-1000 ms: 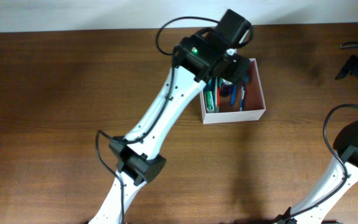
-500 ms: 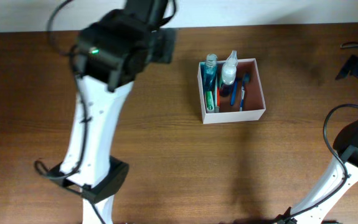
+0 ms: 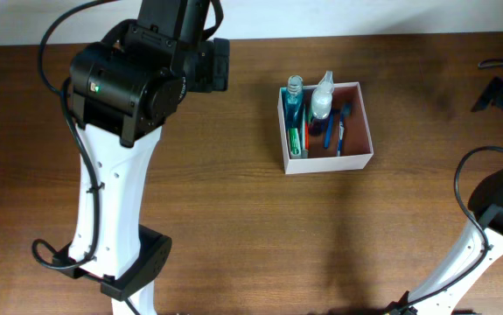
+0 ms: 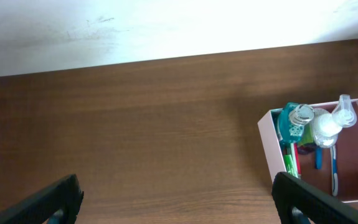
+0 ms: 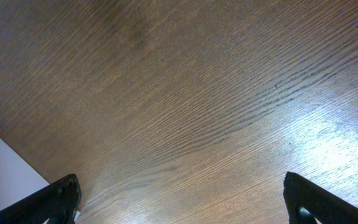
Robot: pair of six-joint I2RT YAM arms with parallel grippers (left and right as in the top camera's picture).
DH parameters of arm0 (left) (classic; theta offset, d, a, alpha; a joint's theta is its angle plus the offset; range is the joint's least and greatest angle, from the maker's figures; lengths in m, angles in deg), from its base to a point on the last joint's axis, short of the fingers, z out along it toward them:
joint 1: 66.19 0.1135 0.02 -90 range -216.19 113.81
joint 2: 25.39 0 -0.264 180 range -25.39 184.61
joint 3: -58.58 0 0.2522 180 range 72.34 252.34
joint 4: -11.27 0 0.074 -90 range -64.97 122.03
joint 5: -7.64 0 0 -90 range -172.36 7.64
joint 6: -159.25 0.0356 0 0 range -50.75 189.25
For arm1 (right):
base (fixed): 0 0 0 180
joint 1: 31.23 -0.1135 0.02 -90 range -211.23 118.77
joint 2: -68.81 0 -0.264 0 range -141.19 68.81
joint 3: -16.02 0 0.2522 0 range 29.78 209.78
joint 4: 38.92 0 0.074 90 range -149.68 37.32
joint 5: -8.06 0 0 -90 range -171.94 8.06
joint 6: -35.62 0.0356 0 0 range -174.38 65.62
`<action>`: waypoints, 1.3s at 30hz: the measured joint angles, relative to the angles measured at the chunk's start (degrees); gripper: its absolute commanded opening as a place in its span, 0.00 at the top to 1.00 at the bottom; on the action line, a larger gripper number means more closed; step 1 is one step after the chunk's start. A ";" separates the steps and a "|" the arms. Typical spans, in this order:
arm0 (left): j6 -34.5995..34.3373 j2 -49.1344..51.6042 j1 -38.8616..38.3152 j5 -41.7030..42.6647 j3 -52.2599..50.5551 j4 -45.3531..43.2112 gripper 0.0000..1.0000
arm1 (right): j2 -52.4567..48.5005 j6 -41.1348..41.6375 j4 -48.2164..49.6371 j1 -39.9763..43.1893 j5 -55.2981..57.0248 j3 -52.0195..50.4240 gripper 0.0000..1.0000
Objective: Pack container
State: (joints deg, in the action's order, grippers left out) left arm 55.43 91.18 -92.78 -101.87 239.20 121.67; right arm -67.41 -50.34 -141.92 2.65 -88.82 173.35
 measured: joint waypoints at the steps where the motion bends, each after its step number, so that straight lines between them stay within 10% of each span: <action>1: -0.13 -0.02 0.00 0.00 0.00 0.00 0.01 | 0.00 0.02 0.00 0.00 0.02 0.00 0.01; 20: 2.21 -1.25 0.00 -0.92 -4.15 -4.11 0.01 | 0.00 0.02 0.00 0.00 0.00 0.00 0.01; 29: 12.63 -19.47 2.03 4.44 -49.70 -44.70 0.01 | 0.00 0.02 0.00 0.00 0.04 0.00 0.01; 39: 14.78 -42.47 12.55 16.00 -94.97 -69.48 0.01 | 0.00 0.02 -0.02 0.00 0.20 0.00 0.01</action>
State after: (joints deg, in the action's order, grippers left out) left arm 70.20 48.71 -80.24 -85.87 144.23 52.19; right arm -67.41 -50.32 -141.94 2.65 -88.62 173.35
